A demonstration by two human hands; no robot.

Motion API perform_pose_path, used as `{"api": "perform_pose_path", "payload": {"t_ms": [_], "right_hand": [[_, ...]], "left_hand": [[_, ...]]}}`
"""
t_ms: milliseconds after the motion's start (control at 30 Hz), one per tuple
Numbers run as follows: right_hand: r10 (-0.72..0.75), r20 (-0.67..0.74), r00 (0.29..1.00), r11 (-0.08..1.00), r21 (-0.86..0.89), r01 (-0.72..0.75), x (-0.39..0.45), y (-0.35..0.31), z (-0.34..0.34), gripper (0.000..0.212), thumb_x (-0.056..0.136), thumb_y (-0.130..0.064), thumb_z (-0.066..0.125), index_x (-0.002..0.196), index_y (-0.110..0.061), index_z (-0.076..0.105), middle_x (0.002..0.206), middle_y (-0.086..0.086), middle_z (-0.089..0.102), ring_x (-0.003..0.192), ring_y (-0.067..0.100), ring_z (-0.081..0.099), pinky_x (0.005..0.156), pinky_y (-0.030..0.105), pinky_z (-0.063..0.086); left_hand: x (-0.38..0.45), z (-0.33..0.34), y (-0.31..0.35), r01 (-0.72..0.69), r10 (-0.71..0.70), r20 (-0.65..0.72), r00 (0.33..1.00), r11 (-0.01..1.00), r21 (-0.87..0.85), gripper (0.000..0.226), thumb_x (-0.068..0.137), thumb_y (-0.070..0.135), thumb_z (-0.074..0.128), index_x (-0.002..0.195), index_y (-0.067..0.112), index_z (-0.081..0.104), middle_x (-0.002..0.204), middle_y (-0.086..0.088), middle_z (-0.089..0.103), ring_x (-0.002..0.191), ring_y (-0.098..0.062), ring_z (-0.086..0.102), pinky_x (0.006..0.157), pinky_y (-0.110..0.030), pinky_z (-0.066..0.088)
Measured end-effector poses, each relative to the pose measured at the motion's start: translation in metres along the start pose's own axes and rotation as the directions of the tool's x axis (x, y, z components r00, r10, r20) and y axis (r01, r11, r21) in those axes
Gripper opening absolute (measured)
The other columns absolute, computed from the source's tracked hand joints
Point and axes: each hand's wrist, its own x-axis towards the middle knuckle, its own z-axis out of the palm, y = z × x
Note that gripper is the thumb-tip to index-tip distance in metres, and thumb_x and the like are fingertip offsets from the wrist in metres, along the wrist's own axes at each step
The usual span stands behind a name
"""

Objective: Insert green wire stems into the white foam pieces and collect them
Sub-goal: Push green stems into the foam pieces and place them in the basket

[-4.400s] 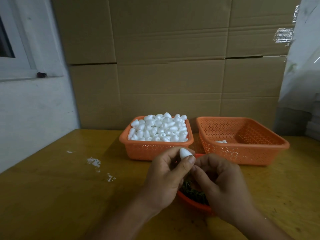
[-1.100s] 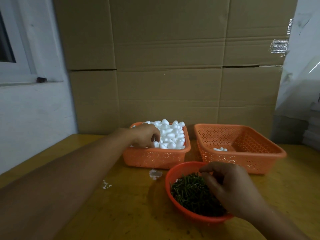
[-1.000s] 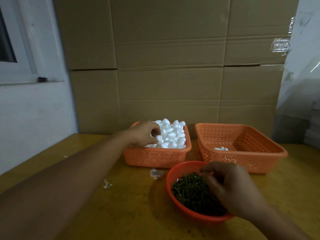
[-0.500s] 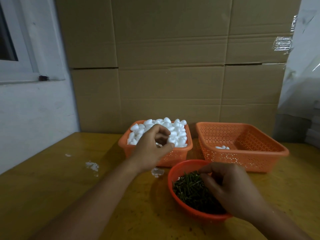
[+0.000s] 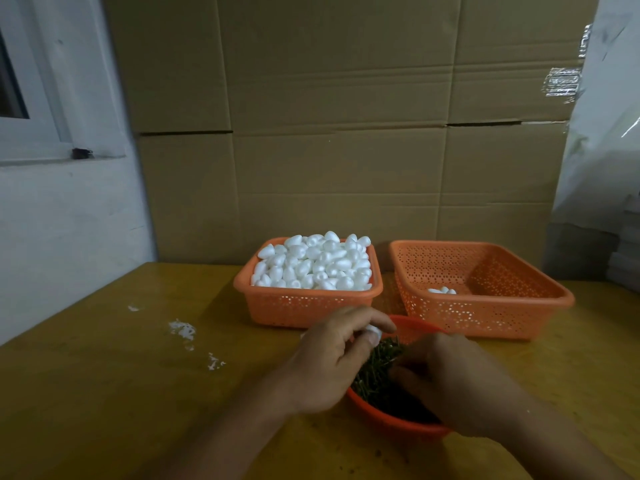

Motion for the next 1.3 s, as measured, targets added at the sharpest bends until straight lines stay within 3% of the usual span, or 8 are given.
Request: {"api": "perform_pose_path", "payload": {"t_ms": [167,267,367,567,800,900,1100,1300], "right_hand": [[0.039,0.154,0.987,0.996,-0.085,-0.026,0.008,-0.007,0.0,0.034,0.085,-0.056,0.062,0.106,-0.029,0.067,0.096,-0.007,0.07,0.09,0.016,0.067,0.079,0.037,0.057],[0.068,0.154,0.986,0.992,-0.113,-0.051,0.012,-0.008,0.003,0.028,0.087,-0.05,0.061,0.095,-0.024,0.065,0.085,-0.007,0.063,0.085,0.018,0.066,0.071,0.033,0.053],[0.094,0.141,0.986,0.991,-0.112,-0.078,0.013,-0.006,0.005,0.025,0.087,-0.047,0.062,0.097,-0.024,0.066,0.089,-0.004,0.065,0.085,0.019,0.066,0.074,0.033,0.055],[0.079,0.123,0.989,0.995,-0.078,-0.069,0.013,-0.001,0.005,0.016,0.09,-0.039,0.064,0.097,-0.026,0.07,0.094,-0.005,0.068,0.087,0.017,0.067,0.079,0.038,0.057],[0.088,0.032,0.996,0.996,0.006,-0.089,0.011,0.0,0.004,0.01,0.091,-0.032,0.063,0.098,-0.03,0.07,0.101,-0.007,0.07,0.095,0.016,0.066,0.085,0.039,0.056],[0.078,0.012,0.997,0.996,0.044,-0.079,0.01,-0.001,0.003,0.015,0.09,-0.026,0.062,0.101,-0.031,0.071,0.101,-0.009,0.07,0.093,0.013,0.067,0.083,0.038,0.056],[0.063,-0.172,0.983,0.98,0.199,-0.028,0.008,-0.002,0.0,0.013,0.083,-0.021,0.074,0.093,-0.029,0.078,0.088,-0.011,0.074,0.079,0.004,0.067,0.075,0.032,0.057],[0.054,-0.329,0.943,0.92,0.384,0.081,0.004,-0.002,0.001,0.009,0.085,-0.023,0.079,0.079,-0.028,0.075,0.072,-0.012,0.072,0.068,-0.001,0.066,0.065,0.03,0.056]], "left_hand": [[-0.004,0.003,0.004,0.022,-0.022,0.013,1.0,0.999,-0.024,0.036,0.093,0.005,0.064,0.119,0.031,0.063,0.101,0.015,0.063,0.075,-0.001,0.056,0.067,-0.018,0.044],[-0.004,0.006,0.005,0.038,-0.04,-0.019,0.999,0.997,-0.067,0.029,0.096,0.013,0.064,0.116,0.034,0.062,0.104,0.011,0.065,0.084,-0.023,0.064,0.076,-0.043,0.052],[-0.004,0.008,0.003,0.04,-0.043,-0.023,0.999,0.993,-0.11,0.023,0.098,0.022,0.064,0.116,0.035,0.059,0.107,0.01,0.067,0.096,-0.016,0.067,0.083,-0.049,0.053],[-0.002,0.011,0.0,0.097,-0.104,-0.005,0.995,0.94,-0.327,0.017,0.1,0.037,0.057,0.118,0.037,0.057,0.107,0.006,0.073,0.094,-0.009,0.068,0.072,-0.022,0.051],[0.001,0.01,-0.005,0.124,-0.204,-0.141,0.969,0.89,-0.439,0.017,0.098,0.037,0.059,0.107,0.031,0.071,0.083,0.007,0.066,0.075,-0.007,0.06,0.068,-0.023,0.051],[0.002,0.01,-0.004,0.152,-0.271,-0.126,0.954,0.803,-0.576,0.021,0.102,0.027,0.053,0.115,0.025,0.069,0.094,-0.012,0.07,0.076,-0.015,0.062,0.066,-0.028,0.05],[0.002,0.006,0.002,0.171,-0.331,-0.091,0.939,0.679,-0.714,0.027,0.107,0.011,0.042,0.121,0.017,0.064,0.095,-0.016,0.072,0.072,-0.019,0.06,0.062,-0.029,0.049],[0.005,0.005,0.004,0.209,-0.409,-0.058,0.911,0.575,-0.791,0.011,0.104,0.012,0.049,0.108,0.005,0.056,0.091,-0.02,0.07,0.066,-0.019,0.059,0.056,-0.027,0.047]]}}
